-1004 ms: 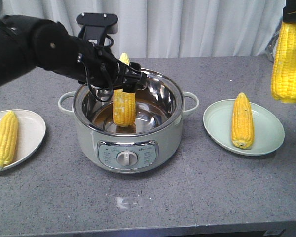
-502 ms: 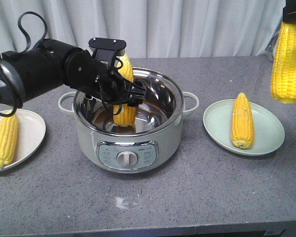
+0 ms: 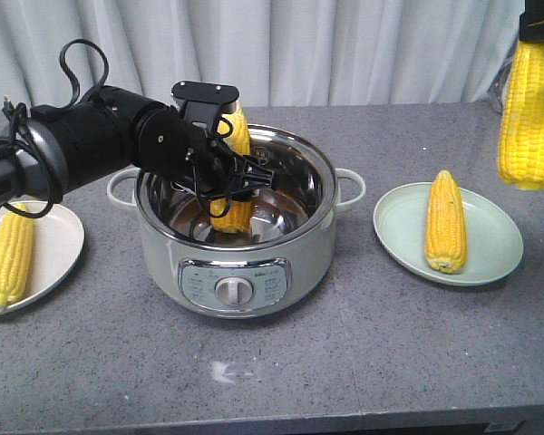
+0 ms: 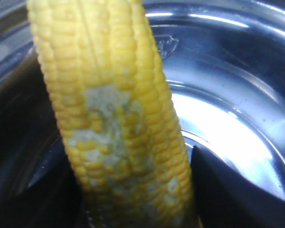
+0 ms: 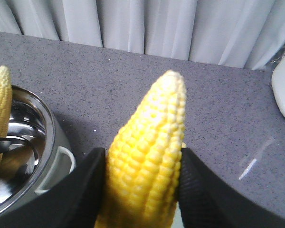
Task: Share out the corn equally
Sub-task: 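Grasp the last cob with the left gripper and lift it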
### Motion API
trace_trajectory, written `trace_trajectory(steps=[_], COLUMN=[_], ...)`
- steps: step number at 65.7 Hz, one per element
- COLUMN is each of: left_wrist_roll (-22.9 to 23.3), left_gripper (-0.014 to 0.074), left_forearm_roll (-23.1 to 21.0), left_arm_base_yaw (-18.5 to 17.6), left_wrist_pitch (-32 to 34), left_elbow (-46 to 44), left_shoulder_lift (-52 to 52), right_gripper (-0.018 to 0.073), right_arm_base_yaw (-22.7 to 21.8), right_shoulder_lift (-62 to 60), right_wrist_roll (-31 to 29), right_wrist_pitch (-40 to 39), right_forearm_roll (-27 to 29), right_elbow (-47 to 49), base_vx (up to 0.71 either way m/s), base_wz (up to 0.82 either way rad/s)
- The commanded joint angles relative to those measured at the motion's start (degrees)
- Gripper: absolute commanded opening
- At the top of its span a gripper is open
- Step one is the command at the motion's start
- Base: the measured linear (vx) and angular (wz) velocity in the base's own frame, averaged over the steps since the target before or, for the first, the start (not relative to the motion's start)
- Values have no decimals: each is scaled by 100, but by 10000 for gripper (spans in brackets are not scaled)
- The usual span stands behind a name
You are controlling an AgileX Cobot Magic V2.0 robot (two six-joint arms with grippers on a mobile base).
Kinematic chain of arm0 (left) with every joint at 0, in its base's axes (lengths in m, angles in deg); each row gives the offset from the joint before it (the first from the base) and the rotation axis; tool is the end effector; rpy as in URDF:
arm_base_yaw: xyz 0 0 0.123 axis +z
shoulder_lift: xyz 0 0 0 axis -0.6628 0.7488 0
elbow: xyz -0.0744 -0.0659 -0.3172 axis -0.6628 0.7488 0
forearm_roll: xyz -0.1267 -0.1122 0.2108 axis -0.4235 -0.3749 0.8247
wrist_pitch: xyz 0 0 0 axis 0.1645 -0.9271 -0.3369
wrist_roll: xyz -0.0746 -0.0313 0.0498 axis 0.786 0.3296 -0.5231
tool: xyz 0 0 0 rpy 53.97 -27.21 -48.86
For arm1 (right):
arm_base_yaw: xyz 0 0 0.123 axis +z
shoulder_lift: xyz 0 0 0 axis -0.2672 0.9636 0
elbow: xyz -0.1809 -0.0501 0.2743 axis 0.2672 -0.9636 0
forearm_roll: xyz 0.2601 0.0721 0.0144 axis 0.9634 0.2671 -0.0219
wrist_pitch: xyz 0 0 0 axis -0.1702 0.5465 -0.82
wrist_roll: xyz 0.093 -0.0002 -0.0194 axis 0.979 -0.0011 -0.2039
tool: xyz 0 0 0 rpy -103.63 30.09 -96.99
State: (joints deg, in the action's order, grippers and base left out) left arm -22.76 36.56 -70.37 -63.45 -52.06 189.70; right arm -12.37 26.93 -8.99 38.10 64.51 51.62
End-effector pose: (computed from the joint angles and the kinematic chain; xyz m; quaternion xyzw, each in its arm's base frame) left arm 0.4208 -0.2319 0.3051 0.1413 0.9267 -0.1201 0.3269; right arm 0.2739 0.0280 0.5271 -0.1032 0.8712 0.0478 0.4776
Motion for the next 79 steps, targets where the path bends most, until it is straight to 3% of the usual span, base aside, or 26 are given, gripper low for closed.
trace_trajectory(steps=[1,11,20,35,60,79], left_wrist_roll=[62,40,40,130,191,191], left_gripper=[296,93,-9,1,4,4], left_forearm_roll=[0,0,43,398,494,892], left_arm_base_yaw=[-20,-20,-20,100,1241,1482], left_wrist_pitch=[315,281,107,-477,-1758,-2406], left_elbow=[-194,-194,-194,-194,-194,-194], left_shoulder_lift=[-331,-497,-826,-1725,-2987,-3554], right_gripper=[120,120,120,120,120,120], right_arm_base_yaw=[-28,-28,-28,-28,-28,-28], right_shoulder_lift=[-154,-154,-154,-154,-154,-154], right_wrist_roll=[-5,-5,-5,-5,-5,-5], right_wrist_pitch=[-381,-381,-381,-345,-262,-126], right_forearm_roll=[33,33,33,33,37,37], right_elbow=[152,152,152,152,152,152], base_vx=[0,0,0,0,0,0], base_wz=[0,0,0,0,0,0])
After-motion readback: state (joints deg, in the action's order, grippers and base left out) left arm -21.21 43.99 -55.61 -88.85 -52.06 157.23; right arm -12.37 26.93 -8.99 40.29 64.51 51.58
